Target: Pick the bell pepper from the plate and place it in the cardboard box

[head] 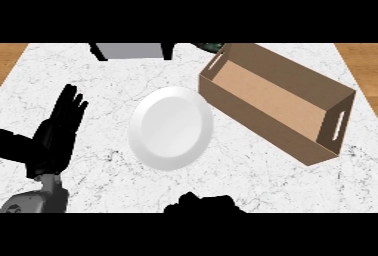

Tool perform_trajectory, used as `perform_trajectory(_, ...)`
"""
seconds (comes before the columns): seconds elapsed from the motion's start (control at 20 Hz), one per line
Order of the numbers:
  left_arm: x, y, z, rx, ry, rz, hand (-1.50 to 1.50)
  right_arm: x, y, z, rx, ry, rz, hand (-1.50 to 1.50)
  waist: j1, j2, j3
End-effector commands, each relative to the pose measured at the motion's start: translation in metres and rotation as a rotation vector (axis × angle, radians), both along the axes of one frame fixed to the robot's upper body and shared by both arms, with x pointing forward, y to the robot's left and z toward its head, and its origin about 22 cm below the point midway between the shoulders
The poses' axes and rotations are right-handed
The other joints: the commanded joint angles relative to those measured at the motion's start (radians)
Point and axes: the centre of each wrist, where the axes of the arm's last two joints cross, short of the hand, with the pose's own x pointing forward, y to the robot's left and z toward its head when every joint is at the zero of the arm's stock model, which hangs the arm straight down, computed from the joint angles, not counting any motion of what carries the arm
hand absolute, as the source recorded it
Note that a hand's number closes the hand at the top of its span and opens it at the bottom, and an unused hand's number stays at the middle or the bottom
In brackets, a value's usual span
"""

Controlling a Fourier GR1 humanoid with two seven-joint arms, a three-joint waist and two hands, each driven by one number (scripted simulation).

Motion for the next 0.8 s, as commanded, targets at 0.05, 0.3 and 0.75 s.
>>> perform_trajectory(0.05,-0.004,-0.008,0.012,0.000,-0.006,-0.021,0.00,0.009,-0.058,0.026,0.018,0.018,-0.097,1.50,0.018,0.005,0.001)
perform_trajectory(0.3,0.001,-0.003,-0.001,0.001,0.004,-0.022,0.00,0.085,-0.058,0.029,0.069,0.072,-0.154,1.50,0.028,0.008,0.000)
perform_trajectory(0.75,0.003,-0.003,0.003,-0.002,-0.005,-0.005,0.00,0.159,-0.090,0.001,-0.118,-0.038,-0.266,1.50,0.029,0.007,0.000)
